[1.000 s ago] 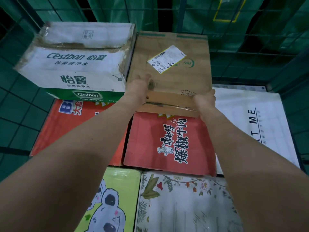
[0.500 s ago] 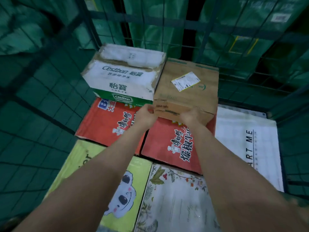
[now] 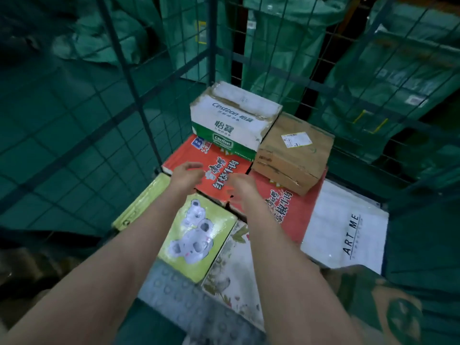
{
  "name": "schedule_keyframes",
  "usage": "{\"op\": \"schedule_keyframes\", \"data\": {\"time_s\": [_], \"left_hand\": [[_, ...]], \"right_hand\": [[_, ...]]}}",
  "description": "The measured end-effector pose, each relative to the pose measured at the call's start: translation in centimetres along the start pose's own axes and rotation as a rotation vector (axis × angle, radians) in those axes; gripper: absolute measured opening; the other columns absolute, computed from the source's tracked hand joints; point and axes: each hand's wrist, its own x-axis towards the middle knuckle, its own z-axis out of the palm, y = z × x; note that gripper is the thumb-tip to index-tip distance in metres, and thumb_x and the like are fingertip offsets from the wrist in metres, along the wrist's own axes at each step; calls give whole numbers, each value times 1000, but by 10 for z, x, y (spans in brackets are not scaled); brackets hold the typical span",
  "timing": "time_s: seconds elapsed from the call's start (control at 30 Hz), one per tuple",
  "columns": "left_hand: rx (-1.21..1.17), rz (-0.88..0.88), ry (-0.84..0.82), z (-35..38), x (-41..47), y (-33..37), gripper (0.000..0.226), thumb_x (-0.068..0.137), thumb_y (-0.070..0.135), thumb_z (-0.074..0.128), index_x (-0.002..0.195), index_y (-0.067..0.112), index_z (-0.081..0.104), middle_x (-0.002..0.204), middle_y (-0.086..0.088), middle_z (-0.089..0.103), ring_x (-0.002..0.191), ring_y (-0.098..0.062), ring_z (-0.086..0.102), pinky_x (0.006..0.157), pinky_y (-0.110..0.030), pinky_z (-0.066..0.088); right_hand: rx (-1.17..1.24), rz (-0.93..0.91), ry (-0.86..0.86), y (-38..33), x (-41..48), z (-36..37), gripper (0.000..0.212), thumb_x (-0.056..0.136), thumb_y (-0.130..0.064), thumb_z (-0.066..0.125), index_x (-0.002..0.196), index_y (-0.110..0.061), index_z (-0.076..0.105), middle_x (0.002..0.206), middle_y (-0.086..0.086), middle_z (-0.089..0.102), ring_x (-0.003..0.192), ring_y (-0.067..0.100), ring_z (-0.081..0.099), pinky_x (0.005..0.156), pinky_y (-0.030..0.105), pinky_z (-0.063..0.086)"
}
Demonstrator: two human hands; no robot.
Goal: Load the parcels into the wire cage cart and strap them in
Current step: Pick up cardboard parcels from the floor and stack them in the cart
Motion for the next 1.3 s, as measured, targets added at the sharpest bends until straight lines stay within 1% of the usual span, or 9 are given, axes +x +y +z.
{"op": "schedule_keyframes", "data": {"time_s": [0.1,0.2,0.43,0.53,0.67,0.87,1.03,1.17,1.3], "left_hand": [[-67,-39,35,-36,-43,-18,21,94,10,53,113,16,59,104,-5,57,82,-15,54,76,-31,42],[-84,-27,80,-73,-83,-39,15,93,9,52,104,17,59,101,-6,57,81,-16,53,63,-26,40],[-146,-85,252,-148,-154,-75,13,94,9,51,101,18,59,103,-4,58,84,-17,54,75,-30,44],[-210,-97,329,-170,-176,-81,19,95,9,50,109,16,60,110,-4,59,85,-16,55,62,-25,48],[-297,-153,452,-200,-200,-98,14,94,9,52,101,19,60,120,-3,60,96,-16,55,79,-32,40],[-456,-201,650,-233,-232,-138,21,93,5,46,86,19,60,104,-8,63,80,-18,54,71,-29,42],[-564,-254,807,-248,-273,-174,20,95,7,46,103,19,60,87,2,59,70,-9,51,63,-26,43],[-673,-306,928,-255,-310,-211,20,95,9,46,99,21,62,105,0,61,90,-16,56,69,-29,42],[-755,-350,1076,-266,-359,-245,26,94,7,49,114,14,64,106,-2,61,77,-11,55,59,-23,40]], "right_hand": [[61,61,-53,12,-52,30,19,96,-8,45,112,-11,54,84,4,56,63,13,51,63,30,44],[101,36,-81,22,-91,46,26,96,-7,47,120,-9,56,87,4,61,66,15,55,60,28,44],[-21,17,-278,35,-152,105,33,98,-12,47,129,-3,52,118,14,62,89,22,55,86,38,49],[-126,9,-383,30,-166,135,34,99,-14,45,130,-3,50,106,8,59,79,20,56,88,37,46],[-239,-27,-517,20,-188,175,33,96,-10,48,128,-7,52,85,1,59,74,19,57,74,33,46],[-393,-69,-662,25,-214,220,34,96,-10,46,129,-5,52,107,12,65,65,17,53,78,34,43],[-568,-79,-785,46,-235,264,31,95,-8,44,125,-6,54,88,5,61,67,18,54,79,35,43],[-707,-115,-889,68,-266,299,18,96,-9,42,108,-14,55,88,4,62,71,18,56,74,32,46],[-823,-168,-998,97,-310,337,24,96,-8,42,115,-11,56,90,4,61,78,21,58,72,34,46]]}}
